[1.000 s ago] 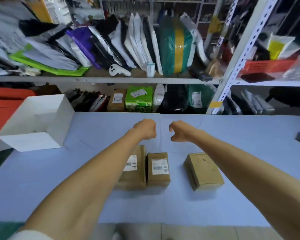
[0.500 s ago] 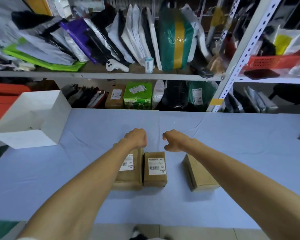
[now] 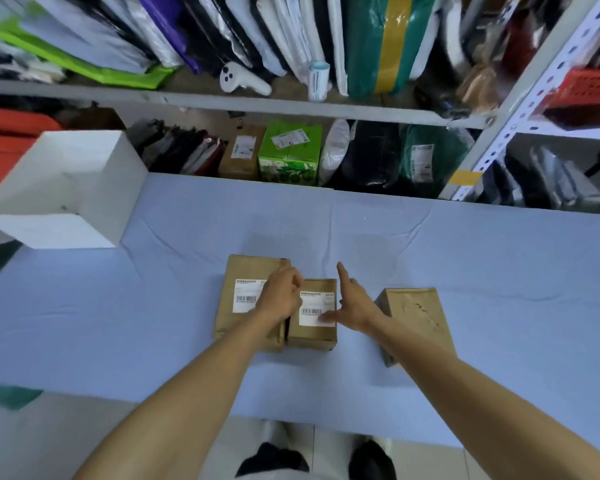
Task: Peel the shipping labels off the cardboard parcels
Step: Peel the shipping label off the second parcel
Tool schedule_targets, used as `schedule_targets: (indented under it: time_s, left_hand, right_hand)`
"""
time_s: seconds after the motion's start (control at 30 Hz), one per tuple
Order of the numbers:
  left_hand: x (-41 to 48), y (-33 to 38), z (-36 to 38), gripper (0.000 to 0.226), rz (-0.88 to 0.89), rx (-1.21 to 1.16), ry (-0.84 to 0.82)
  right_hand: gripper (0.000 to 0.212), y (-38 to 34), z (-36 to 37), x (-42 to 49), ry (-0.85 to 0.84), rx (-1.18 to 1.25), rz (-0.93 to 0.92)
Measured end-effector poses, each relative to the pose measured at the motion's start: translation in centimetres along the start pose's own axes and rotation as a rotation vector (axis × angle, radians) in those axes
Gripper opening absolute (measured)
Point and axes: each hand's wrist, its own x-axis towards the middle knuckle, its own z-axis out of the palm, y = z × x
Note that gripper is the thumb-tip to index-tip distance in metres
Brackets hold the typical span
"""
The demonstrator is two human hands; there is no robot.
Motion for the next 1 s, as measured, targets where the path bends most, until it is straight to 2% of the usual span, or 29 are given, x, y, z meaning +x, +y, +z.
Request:
schedule_targets:
  time_s: [0.07,0.2,0.4,0.47,0.77,0.9,1.0]
  left_hand:
    - [-0.4,0.1,1.0,0.033,-0.015,-0.003,0.027]
    - [-1.7,0.1,2.7,0.047,-0.053,-0.018,0.098]
    - [-2.8,0.0,5.8,0.065,-0.107,-0.278,0.160]
    - [-3.0,0.9,7.1,0.065,-0.106,-0.361,0.128]
    - [-2.8,4.1,11.4,0.063,-0.092,-0.473,0.059]
    - [-2.6,4.4,11.7,0.062,-0.139,-0.536,0.085]
    - [-2.9,4.4,11.5,0.060,-0.105,-0.568,0.123]
  right_hand:
    - [0.122,0.9,0.4,0.3,-0.018,0.046,-0.009]
    - [0.108,1.7,0.4,0.0,-0.030,0.188,-0.018]
    - [0.103,3.8,0.0,-0.9,0.018,0.346,-0.019]
    - [0.102,5.0,-0.8,-1.3,0.044,0.342,-0.008]
    - [0.098,9.7,-4.2,-2.6,0.110,0.296,0.043]
    - [0.096,9.7,-3.9,-2.8,0.128,0.326,0.023]
    - [0.093,9.7,-3.3,-2.5,0.160,0.364,-0.015]
